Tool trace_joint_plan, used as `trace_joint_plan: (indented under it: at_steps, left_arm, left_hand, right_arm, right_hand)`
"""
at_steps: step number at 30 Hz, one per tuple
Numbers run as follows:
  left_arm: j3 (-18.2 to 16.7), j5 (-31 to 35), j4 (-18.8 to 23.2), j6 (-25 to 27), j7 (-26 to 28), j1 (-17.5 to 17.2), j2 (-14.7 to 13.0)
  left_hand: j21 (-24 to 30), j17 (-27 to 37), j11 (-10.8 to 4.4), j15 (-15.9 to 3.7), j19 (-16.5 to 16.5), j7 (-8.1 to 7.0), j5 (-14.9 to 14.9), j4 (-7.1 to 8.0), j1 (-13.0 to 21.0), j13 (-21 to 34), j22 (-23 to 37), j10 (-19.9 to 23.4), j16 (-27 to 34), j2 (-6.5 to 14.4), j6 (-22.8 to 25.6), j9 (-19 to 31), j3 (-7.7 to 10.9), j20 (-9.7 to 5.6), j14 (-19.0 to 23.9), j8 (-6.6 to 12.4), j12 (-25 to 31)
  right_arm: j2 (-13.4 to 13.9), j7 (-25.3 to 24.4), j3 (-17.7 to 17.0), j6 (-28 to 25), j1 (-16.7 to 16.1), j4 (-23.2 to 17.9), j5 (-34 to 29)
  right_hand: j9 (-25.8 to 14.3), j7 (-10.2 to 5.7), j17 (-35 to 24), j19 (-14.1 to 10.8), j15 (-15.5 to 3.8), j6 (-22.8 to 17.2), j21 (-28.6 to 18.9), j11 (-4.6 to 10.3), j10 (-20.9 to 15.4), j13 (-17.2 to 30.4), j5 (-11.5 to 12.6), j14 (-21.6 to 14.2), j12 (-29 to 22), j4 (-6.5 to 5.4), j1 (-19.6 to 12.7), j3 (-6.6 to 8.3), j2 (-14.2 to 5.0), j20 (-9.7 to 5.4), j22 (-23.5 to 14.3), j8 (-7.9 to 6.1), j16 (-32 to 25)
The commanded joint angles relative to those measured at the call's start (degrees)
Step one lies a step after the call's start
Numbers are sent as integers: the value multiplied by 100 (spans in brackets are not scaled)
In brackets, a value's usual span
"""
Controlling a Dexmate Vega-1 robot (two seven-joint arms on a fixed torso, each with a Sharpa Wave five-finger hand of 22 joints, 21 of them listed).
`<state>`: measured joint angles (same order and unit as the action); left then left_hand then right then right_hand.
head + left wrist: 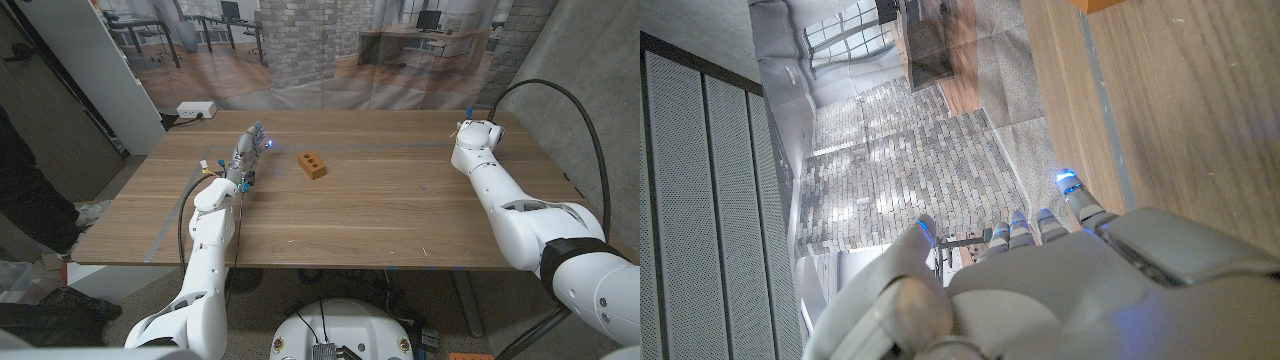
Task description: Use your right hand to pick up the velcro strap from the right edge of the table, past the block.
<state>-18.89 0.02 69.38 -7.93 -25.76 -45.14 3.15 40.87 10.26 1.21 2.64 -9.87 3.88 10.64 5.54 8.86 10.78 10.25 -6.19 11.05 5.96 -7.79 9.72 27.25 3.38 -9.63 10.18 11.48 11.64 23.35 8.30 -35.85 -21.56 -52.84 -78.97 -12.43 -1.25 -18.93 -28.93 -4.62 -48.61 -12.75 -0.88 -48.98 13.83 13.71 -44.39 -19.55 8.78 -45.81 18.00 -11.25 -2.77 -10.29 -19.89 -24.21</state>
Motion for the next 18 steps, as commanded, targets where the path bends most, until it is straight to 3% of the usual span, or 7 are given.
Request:
trace_joint_plan:
  at_steps: [1, 5, 18]
  left_arm:
    - [-11, -5, 7, 17, -6, -3, 2]
    - [-11, -7, 6, 15, -12, -3, 1]
    - [-15, -22, 67, 20, -22, -45, 14]
  left_hand:
    - [-7, 25, 33, 23, -168, 11, 23, -10, -14, 21, 28, -35, 15, -17, -28, 21, -22, 23, -145, 24, 30]
    - [-12, 25, 15, 19, -166, 9, 24, -6, -22, 21, 28, -40, 14, -18, -29, 21, -27, 22, -147, 23, 28]
    - [-29, 23, 24, 23, -163, 17, 28, 1, -41, 21, 29, -40, 14, -18, -30, 20, -38, 24, -148, 22, 28]
  right_arm:
    - [-21, -342, -48, 38, -159, -191, 33]
    - [-24, -392, -63, 50, -200, -249, 19]
    - [-45, -629, -213, 126, -477, -700, 7]
  right_hand:
    - [-145, -52, -254, -128, -598, -398, -50, 91, -361, 172, -100, -268, -244, -82, -422, 359, -84, -226, -15, -296, -182]
    - [-227, -69, -366, -178, -638, -466, -69, 141, -517, 276, -159, -374, -381, -158, -552, 505, -66, -249, -19, -428, -223]
    - [-330, -72, -472, -212, -651, -455, -82, 150, -594, 411, -226, -391, -513, -235, -651, 625, -19, -268, -23, -565, -189]
